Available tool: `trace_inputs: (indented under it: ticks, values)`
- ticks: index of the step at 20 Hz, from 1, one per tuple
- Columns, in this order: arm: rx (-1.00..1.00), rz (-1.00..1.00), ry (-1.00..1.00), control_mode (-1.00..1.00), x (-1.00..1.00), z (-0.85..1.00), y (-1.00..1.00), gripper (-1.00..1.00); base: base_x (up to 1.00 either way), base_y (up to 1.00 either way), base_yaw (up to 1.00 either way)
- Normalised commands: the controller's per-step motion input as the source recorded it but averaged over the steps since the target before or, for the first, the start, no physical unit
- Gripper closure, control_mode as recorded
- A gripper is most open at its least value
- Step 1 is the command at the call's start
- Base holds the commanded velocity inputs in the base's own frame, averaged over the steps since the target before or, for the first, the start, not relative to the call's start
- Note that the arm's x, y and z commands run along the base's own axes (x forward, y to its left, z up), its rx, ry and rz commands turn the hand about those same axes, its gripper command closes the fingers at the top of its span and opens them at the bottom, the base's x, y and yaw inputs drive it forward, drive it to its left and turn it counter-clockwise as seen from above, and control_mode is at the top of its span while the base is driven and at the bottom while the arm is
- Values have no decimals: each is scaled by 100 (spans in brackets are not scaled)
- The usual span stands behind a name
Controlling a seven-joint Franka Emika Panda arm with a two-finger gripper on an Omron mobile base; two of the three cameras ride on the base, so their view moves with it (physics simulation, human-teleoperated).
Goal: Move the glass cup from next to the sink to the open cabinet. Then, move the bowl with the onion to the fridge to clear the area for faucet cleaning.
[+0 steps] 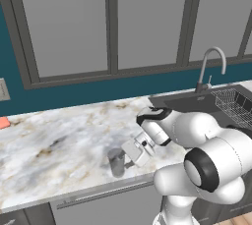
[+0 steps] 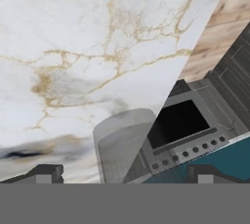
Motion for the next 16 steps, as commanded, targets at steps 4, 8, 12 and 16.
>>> trace_inputs:
  ticks: [4,8,12,16]
  values:
    - [0,0,0,-100,0,0,11,-100,0,0,0]
    - [0,0,0,-100,0,0,11,-100,0,0,0]
    - [0,0,0,-100,0,0,3,-100,0,0,0]
    - [0,0,0,-100,0,0,24,-100,0,0,0]
